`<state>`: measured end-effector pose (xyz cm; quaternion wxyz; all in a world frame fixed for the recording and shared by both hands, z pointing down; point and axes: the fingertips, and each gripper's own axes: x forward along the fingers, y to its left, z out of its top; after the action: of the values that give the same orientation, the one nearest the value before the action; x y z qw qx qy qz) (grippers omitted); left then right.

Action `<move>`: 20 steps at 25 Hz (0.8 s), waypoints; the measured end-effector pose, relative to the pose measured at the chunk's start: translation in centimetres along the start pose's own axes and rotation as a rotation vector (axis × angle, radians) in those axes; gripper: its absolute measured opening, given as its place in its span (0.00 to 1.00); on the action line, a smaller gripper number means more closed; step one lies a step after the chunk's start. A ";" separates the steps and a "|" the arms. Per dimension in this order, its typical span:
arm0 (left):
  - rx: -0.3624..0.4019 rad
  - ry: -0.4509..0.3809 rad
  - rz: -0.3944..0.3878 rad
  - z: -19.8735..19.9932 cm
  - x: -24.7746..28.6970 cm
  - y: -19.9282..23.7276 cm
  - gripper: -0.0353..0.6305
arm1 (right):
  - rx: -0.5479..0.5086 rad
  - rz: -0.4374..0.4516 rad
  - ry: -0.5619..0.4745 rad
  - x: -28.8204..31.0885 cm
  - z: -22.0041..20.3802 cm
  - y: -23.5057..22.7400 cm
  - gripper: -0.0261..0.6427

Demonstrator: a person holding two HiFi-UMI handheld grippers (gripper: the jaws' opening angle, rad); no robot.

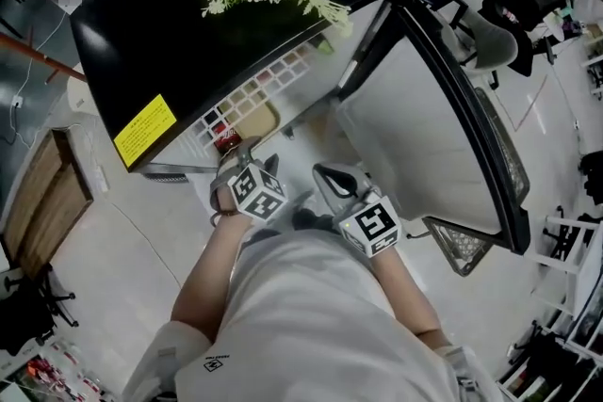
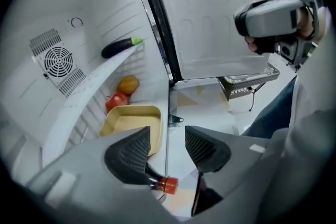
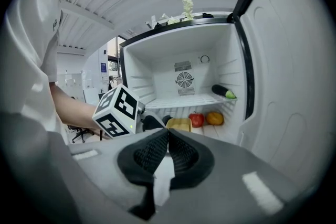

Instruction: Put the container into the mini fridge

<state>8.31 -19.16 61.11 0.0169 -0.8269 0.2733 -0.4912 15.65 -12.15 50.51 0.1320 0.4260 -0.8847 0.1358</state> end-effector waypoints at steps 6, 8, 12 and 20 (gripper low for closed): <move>-0.043 -0.095 0.006 -0.9 -4.8 0.1 0.16 | -0.017 0.049 -0.003 1.7 0.7 3.7 0.05; -0.071 -0.119 0.004 -1.5 -6.2 0.2 0.11 | -0.022 0.066 -0.003 2.3 0.9 5.0 0.05; -0.129 -0.162 0.002 -2.9 -9.0 0.5 0.07 | -0.030 0.100 -0.003 3.3 1.4 7.1 0.05; -0.261 -0.252 0.019 -6.2 -13.9 1.6 0.06 | -0.064 0.158 -0.001 5.3 2.6 10.8 0.05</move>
<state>-2.59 -12.58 52.69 -0.0519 -0.8743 0.3385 -0.3441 3.61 -10.33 48.60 0.1340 0.3506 -0.9195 0.1171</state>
